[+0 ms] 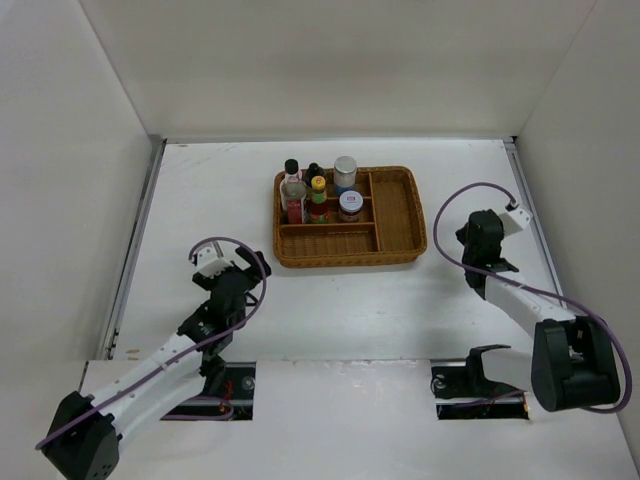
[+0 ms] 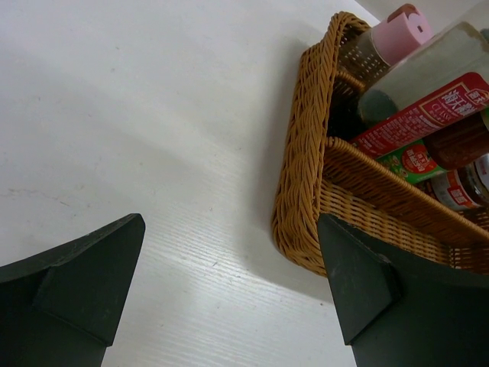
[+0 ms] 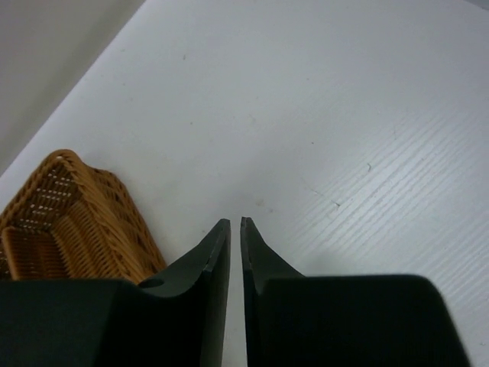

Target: Organize the condiment bottles

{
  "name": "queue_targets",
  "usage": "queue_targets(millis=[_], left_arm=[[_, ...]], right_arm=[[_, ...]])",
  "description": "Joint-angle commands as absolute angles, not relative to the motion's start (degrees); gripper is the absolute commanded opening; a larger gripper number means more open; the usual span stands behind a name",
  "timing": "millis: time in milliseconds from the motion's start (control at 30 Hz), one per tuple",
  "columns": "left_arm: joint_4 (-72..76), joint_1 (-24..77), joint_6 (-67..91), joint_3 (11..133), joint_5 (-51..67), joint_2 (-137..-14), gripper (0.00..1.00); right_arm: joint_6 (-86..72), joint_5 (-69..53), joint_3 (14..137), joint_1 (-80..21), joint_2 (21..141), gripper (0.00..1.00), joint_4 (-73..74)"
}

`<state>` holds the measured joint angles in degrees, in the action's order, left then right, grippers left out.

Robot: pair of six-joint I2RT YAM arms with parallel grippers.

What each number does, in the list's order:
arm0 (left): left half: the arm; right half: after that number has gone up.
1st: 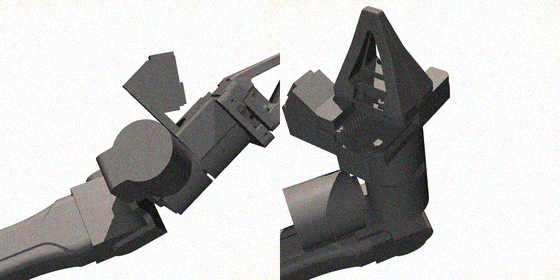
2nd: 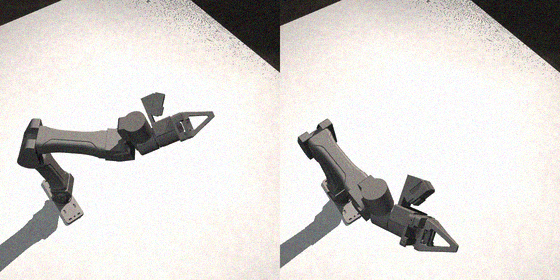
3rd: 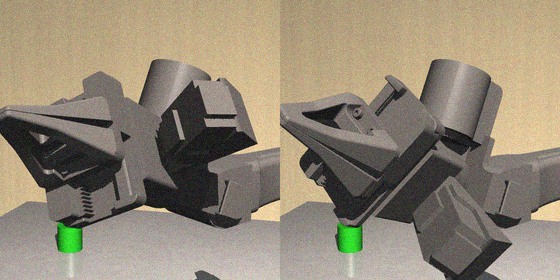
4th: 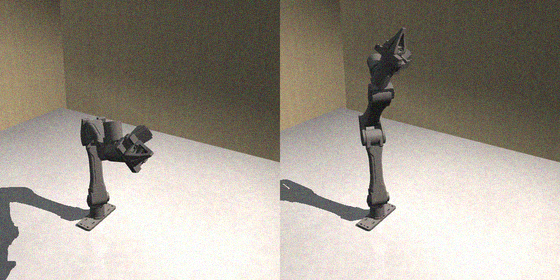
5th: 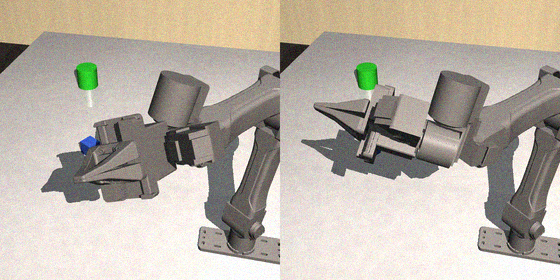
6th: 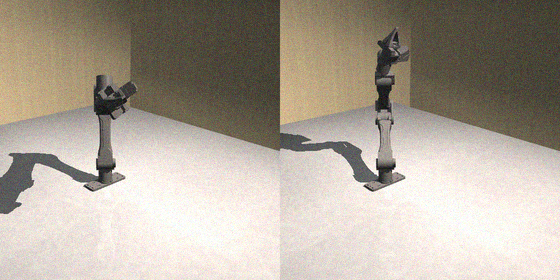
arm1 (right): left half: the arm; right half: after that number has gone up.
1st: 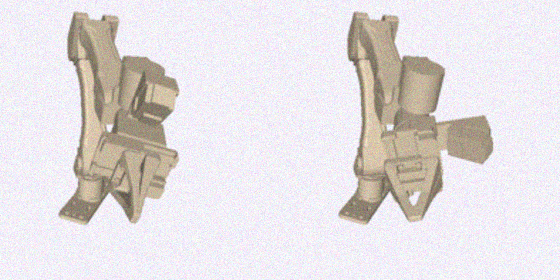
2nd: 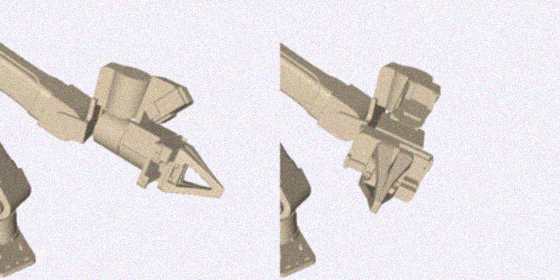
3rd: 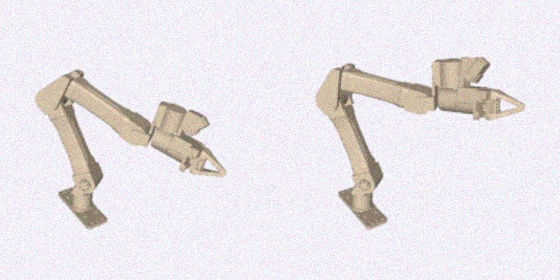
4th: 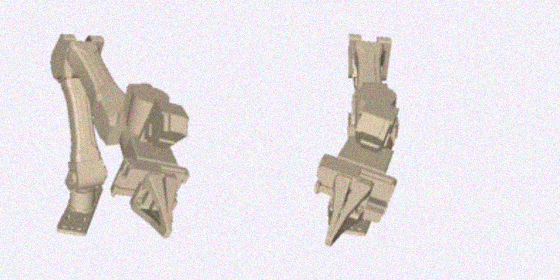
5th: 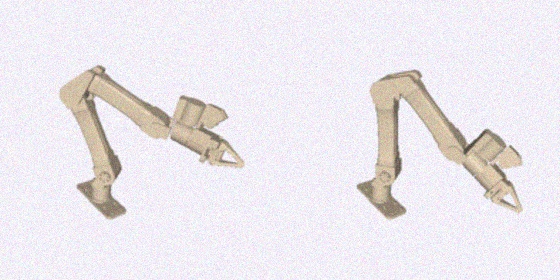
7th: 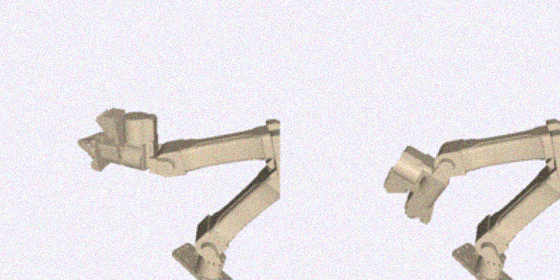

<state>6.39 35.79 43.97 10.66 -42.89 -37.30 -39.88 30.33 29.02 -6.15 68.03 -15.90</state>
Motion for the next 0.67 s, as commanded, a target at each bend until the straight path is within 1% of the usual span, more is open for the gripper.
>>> queue_targets(millis=[0, 100, 267, 300, 367, 433, 500, 600, 633], left_arm=[[8.3, 36.4, 44.4, 12.9, -42.6, -38.5, 1.00], [8.8, 36.6, 44.3, 12.6, -42.4, -38.8, 1.00], [9.8, 36.8, 44.4, 12.5, -42.0, -39.4, 1.00], [9.9, 37.0, 44.4, 12.3, -42.0, -39.3, 1.00], [10.5, 36.9, 44.4, 11.4, -42.3, -39.1, 1.00], [10.9, 36.1, 44.4, 11.2, -42.0, -39.4, 1.00], [10.9, 35.8, 44.4, 11.4, -42.0, -39.9, 1.00], [11.0, 35.8, 44.2, 11.7, -42.2, -40.5, 1.00], [11.0, 35.8, 44.1, 11.7, -42.3, -40.9, 1.00]], right_arm=[[-40.3, 27.9, 29.4, -4.8, 68.9, 0.24, -19.5], [-40.1, 27.6, 29.3, -4.3, 70.1, 0.39, -20.3], [-38.2, 28.8, 28.7, -4.7, 71.0, 0.49, -22.6], [-37.9, 28.8, 28.6, -4.7, 71.3, 0.53, -23.1], [-37.4, 28.8, 28.5, -4.7, 71.3, 0.56, -23.2], [-37.3, 29.0, 28.3, -4.7, 71.2, 0.56, -23.5], [-37.3, 28.5, 28.1, -4.7, 71.2, 0.52, -24.1], [-36.1, 28.5, 28.7, -5.0, 70.7, 0.38, -23.7], [-35.4, 28.3, 28.7, -5.3, 70.2, 0.36, -23.9]])
